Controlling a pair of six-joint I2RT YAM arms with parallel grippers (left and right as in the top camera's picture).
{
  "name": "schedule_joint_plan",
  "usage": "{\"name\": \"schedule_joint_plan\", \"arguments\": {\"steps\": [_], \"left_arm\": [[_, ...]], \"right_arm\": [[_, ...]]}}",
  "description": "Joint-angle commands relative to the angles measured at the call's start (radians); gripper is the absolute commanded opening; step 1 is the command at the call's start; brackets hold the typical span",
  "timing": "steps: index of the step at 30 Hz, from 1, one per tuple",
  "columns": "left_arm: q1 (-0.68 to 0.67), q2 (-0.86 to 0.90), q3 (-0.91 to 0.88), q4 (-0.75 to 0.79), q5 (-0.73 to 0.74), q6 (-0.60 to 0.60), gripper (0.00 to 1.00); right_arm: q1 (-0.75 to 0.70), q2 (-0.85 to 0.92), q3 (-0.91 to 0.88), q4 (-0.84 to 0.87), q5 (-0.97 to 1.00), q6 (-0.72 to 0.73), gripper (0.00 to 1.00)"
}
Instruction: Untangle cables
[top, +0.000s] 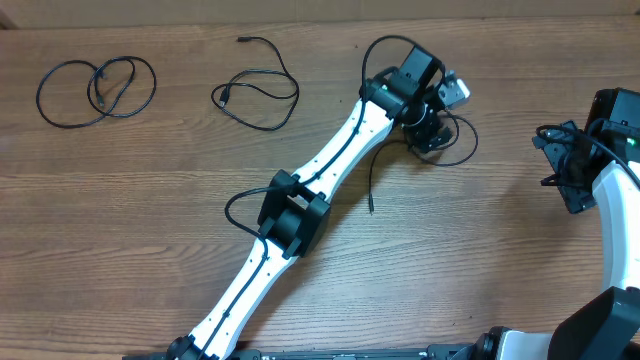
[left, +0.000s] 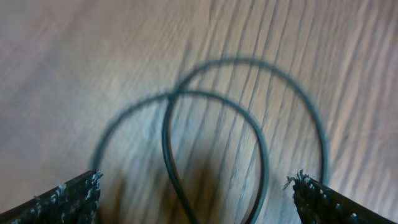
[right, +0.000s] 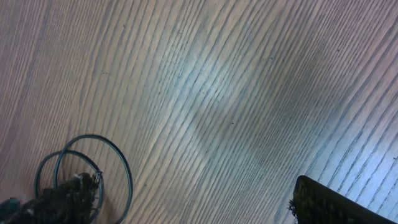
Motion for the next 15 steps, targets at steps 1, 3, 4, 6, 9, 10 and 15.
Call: {"name": "schedule_joint_plan", "arguments": {"steps": [1,3,4,6,9,10,15], "left_arm": [[-0.023,-0.028,0.022,-0.045,0.021,0.013,1.00],[-0.028,-0.027,0.018,-0.085,0.021,0.024,1.00],[-0.032,-0.027,0.015,-0.103,0.021,0.024,0.99],[-0.034,-0.027,0.014,-0.122,0.021,0.024,0.99],[-0.034,-0.027,0.007,-0.111,0.021,0.024,1.00],[-0.034,-0.027,0.006,-0.106,0.020,0.024,1.00],[-0.034,-0.027,0.006,-0.099,0.011,0.039,0.99]], "right_arm": [[-0.001,-0.004,0.018,0.005,0.003,0.004,1.00],[-0.001,-0.005,0.018,0.005,0.003,0.004,1.00],[-0.001,-0.005,0.018,0.005,0.003,0.004,1.00],[-0.001,-0.004,0.018,0.005,0.003,0.004,1.00],[-0.001,-0.004,0.018,0.005,0.003,0.004,1.00],[-0.001,-0.004,0.018,0.005,0.003,0.004,1.00],[-0.001,-0.005,0.018,0.005,0.003,0.004,1.00]]}}
